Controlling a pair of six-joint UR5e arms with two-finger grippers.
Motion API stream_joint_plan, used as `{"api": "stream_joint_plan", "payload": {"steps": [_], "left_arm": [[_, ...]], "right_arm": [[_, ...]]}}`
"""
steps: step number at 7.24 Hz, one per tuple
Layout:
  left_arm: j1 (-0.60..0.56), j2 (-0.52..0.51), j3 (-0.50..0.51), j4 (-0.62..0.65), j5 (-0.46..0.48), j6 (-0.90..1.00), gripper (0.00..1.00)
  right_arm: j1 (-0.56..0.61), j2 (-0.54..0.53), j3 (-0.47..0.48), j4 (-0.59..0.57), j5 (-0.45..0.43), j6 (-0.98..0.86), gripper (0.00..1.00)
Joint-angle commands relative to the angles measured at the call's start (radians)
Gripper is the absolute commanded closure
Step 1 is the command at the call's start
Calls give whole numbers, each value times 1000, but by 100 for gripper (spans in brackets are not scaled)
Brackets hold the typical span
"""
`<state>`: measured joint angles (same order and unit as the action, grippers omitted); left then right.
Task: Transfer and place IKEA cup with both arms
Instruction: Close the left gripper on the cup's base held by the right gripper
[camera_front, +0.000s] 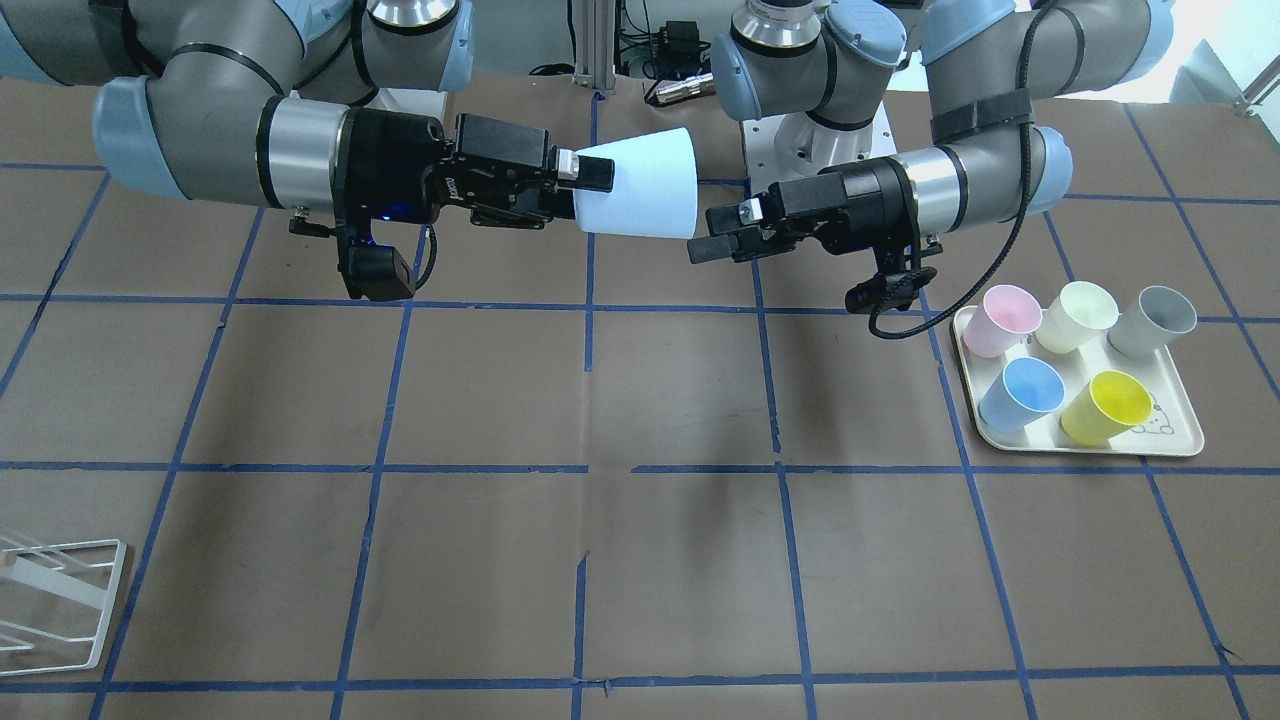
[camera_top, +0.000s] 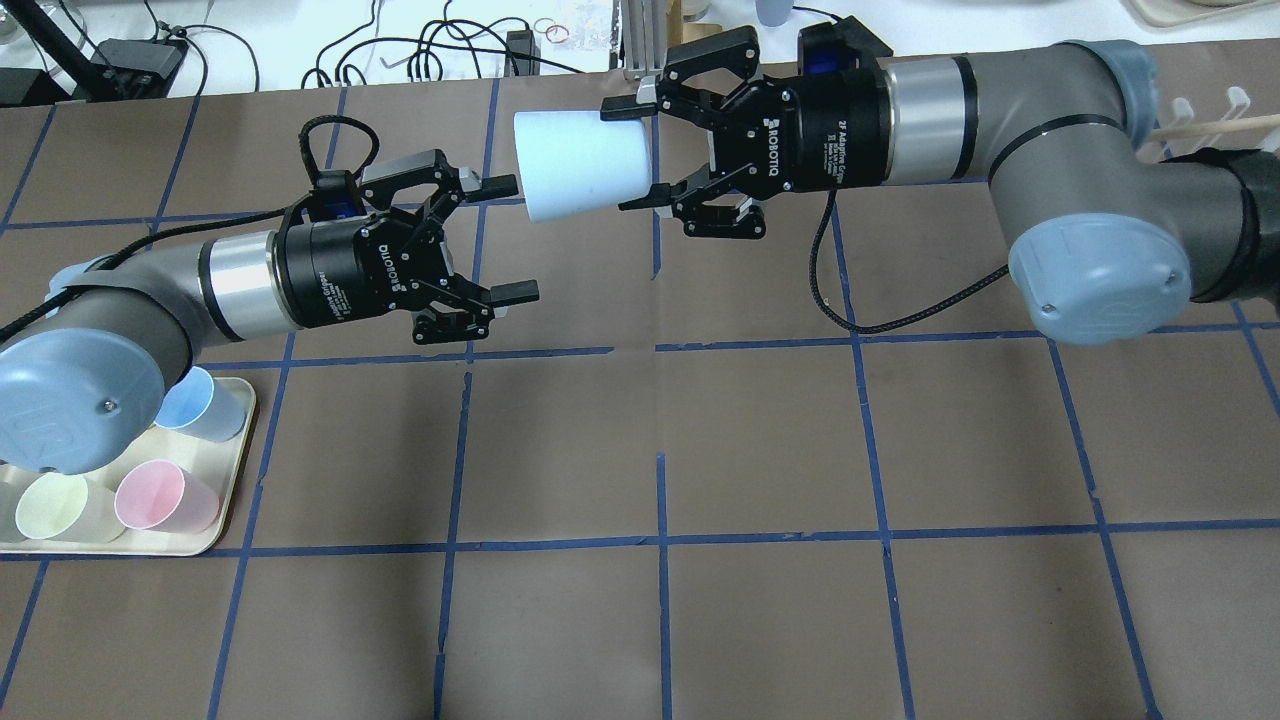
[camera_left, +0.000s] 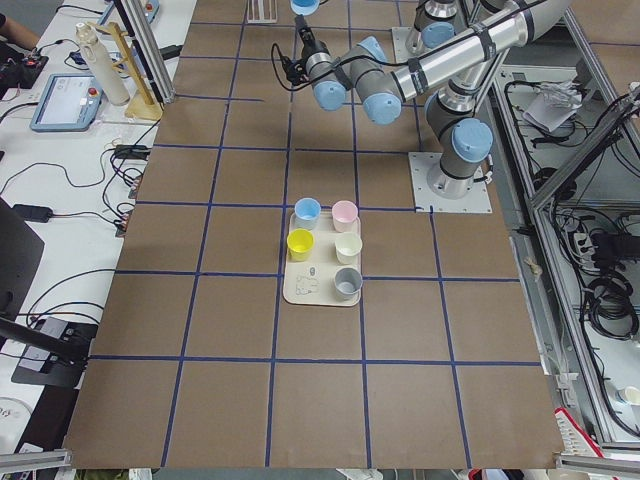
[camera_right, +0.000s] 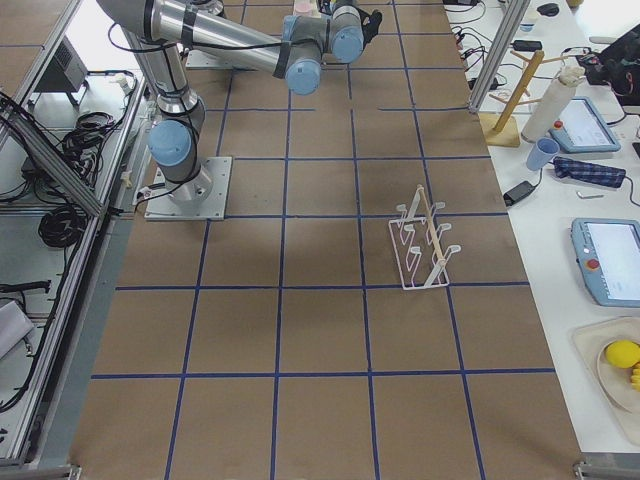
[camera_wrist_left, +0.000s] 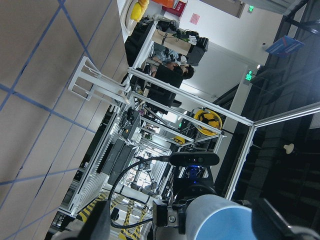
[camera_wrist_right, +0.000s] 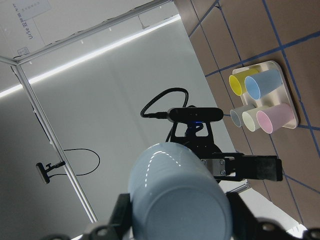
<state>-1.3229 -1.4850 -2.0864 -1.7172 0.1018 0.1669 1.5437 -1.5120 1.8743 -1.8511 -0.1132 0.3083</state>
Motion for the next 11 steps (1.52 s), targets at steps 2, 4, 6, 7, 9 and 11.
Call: {"api": "stream_joint_plan", "payload": {"steps": [2,4,6,7,9,11], "left_arm": [[-10,18,2,-10,6,-1,0],[-30,28,8,-9,-11,-4,0],[-30,32,8,-8,-34,-7,0],[-30,31,8,-7,-33,-7,22],[-30,32,9,-1,-31,-4,51],[-29,34,11,5,-27,-4,100]], "right_arm": [[9,4,2,4,-6,-3,100],[35,6,2,15,-5,3,100],[41,9,0,21,-3,14,100],[41,9,0,32,-3,14,100],[41,7,0,58,-3,12,99],[41,7,0,82,-2,12,99]]}}
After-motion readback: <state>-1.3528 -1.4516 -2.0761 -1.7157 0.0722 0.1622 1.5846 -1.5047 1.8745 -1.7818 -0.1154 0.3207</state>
